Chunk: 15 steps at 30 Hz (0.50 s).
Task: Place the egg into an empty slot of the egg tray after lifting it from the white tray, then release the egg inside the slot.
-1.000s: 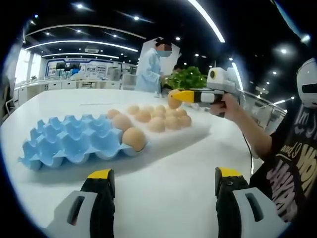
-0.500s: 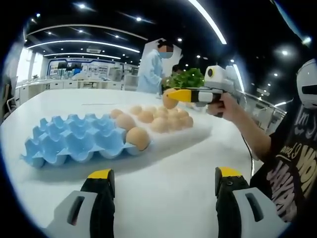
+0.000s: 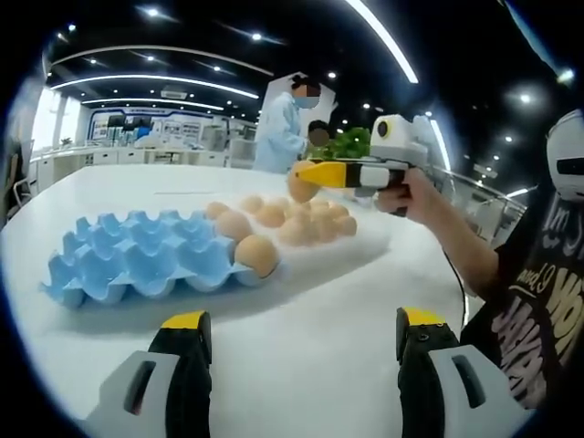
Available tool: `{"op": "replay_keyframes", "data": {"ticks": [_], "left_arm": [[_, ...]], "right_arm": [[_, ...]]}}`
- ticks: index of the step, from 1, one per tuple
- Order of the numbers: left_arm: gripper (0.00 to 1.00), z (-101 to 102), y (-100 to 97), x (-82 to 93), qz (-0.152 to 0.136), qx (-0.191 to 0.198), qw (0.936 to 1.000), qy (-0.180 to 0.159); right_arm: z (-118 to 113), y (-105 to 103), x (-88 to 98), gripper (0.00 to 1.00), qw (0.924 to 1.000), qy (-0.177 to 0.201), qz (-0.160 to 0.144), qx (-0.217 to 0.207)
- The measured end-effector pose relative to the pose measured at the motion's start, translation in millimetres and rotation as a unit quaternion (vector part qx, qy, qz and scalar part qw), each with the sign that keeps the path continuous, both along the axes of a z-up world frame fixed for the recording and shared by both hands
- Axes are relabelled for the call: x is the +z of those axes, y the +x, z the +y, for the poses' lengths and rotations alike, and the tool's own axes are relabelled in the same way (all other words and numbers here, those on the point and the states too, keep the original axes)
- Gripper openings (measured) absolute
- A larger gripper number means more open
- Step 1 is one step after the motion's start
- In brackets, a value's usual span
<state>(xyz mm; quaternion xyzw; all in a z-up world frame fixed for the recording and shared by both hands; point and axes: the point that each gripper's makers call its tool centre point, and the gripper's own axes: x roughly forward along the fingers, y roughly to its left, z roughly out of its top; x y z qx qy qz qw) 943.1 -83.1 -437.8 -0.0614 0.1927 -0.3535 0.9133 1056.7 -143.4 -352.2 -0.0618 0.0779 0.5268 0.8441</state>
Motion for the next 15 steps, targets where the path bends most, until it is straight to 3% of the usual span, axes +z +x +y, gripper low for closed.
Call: {"op": "replay_keyframes", "data": {"ticks": [15], "left_arm": [[0.84,5.8,-0.7,0.7,-0.002,0.006,1.0,-0.005]], "right_arm": [[32.8,-10.0,-3.5,0.29,0.9995,-0.003,0.003,0.031]]}}
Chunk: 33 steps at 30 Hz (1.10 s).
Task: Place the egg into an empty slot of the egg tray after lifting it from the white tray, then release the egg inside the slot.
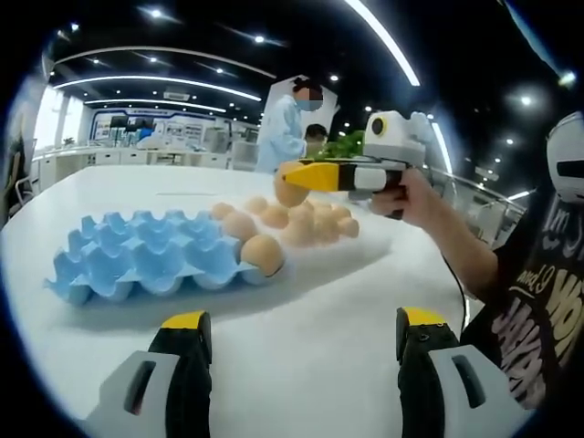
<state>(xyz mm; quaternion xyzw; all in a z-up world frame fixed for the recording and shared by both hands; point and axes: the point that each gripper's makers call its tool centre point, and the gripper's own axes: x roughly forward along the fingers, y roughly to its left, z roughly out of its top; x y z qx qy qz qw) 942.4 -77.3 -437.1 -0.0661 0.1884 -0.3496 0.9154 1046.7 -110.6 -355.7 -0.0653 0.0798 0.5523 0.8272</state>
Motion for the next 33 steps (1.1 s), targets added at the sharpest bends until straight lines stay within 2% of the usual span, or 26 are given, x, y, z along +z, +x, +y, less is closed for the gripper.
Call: {"op": "replay_keyframes", "data": {"ticks": [13,33], "left_arm": [[0.84,5.8,2.2,-0.5,0.001,0.006,1.0,-0.005],[0.84,8.0,1.5,0.0,0.002,0.009,0.9999,-0.006]], "right_arm": [[20.6,-4.6,-7.9,0.29,0.9998,-0.004,0.008,0.018],[65.8,-21.7,-27.8,0.29,0.997,-0.021,0.028,0.068]]}}
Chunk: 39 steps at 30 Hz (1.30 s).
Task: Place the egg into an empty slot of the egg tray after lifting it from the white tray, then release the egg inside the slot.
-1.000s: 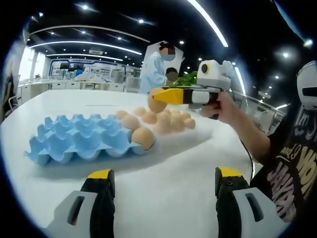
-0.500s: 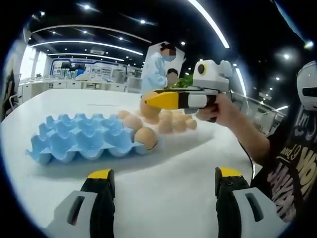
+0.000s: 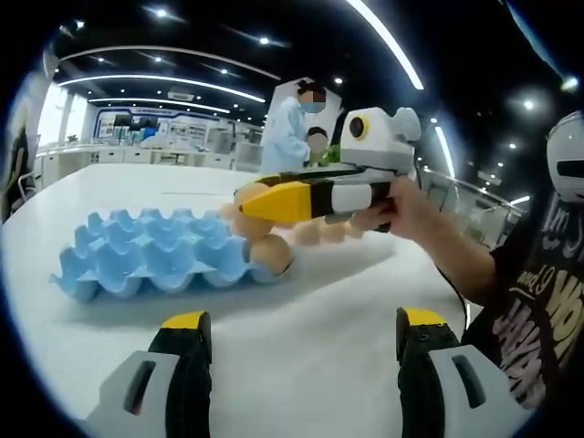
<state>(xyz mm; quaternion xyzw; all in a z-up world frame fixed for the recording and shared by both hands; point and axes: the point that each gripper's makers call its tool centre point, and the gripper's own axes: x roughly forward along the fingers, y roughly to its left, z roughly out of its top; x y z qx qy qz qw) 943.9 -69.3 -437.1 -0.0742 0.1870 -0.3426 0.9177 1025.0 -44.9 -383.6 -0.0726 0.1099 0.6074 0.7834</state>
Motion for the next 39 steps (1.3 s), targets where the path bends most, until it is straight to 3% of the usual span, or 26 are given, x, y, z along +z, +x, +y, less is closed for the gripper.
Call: {"op": "replay_keyframes", "data": {"ticks": [13,27,39], "left_arm": [[0.84,3.6,-0.9,-1.2,0.001,0.003,1.0,-0.004],[0.84,2.5,0.8,-4.0,0.005,-0.001,1.0,-0.002],[0.84,2.1,0.0,-4.6,0.007,-0.003,1.0,-0.002]], "right_arm": [[20.2,-7.1,-15.8,0.29,0.9997,-0.017,0.009,0.018],[19.9,-3.2,-39.6,0.29,0.9986,-0.052,0.005,0.014],[22.1,-0.6,-37.4,0.29,0.9982,-0.057,-0.001,0.019]]}}
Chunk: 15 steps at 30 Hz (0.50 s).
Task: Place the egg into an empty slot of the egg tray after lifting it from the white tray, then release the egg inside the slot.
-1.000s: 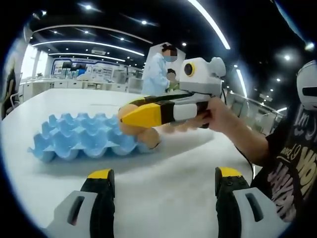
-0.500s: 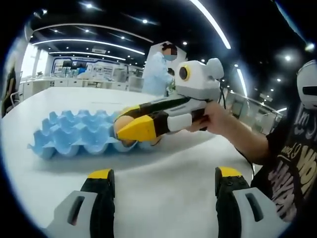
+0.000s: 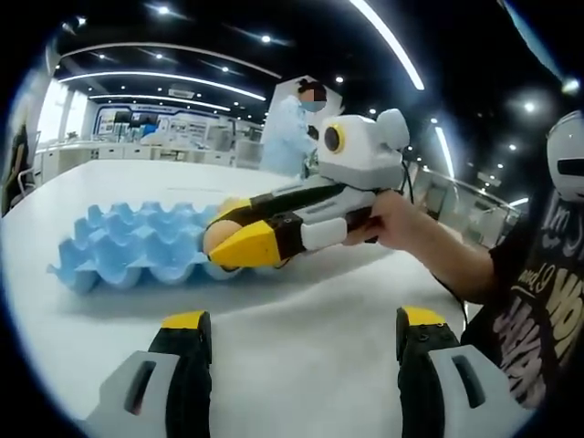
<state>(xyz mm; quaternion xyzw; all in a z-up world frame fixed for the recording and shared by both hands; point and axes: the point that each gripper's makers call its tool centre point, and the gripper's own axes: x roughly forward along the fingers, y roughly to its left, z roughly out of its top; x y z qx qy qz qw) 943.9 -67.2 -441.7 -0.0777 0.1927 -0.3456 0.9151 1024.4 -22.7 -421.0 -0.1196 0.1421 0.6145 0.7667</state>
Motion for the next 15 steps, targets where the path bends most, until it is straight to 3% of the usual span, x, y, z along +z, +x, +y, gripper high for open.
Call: {"op": "replay_keyframes", "data": {"ticks": [4,15], "left_arm": [[0.84,-1.4,1.1,2.7,-0.003,-0.002,1.0,-0.001],[0.84,-11.9,2.6,6.5,-0.006,-0.013,0.9999,0.005]], "right_arm": [[-2.1,-1.6,2.5,0.29,0.9999,-0.004,-0.01,0.002],[-28.6,-2.1,37.2,0.29,0.9988,0.048,-0.003,-0.012]]}}
